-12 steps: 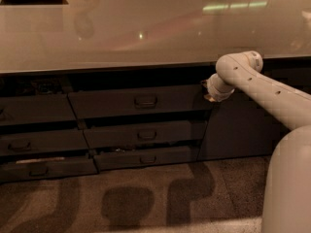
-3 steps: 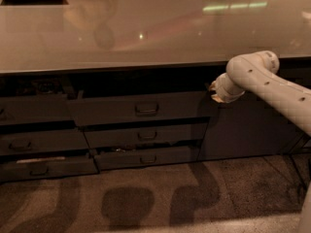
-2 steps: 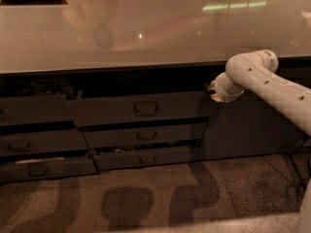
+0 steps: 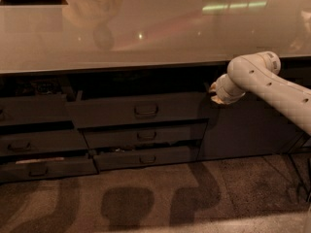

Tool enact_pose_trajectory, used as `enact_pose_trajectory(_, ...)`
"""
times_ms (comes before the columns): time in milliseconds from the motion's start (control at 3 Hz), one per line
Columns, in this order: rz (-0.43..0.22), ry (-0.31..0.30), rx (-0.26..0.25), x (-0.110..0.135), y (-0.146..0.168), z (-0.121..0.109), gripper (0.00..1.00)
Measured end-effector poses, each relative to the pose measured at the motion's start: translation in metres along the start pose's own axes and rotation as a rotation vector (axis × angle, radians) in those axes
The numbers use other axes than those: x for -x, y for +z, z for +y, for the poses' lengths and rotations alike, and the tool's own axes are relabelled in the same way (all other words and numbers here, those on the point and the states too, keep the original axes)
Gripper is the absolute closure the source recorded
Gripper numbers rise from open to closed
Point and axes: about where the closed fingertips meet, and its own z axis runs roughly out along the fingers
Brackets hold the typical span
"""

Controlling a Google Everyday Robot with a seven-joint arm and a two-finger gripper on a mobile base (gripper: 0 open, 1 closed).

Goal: Open top drawer

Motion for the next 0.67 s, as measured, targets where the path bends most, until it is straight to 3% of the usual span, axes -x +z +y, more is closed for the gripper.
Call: enact_pose_trajectory(667,-0.006,-0.006,0.003,0.0018,-0.0045,0.0078,1.0)
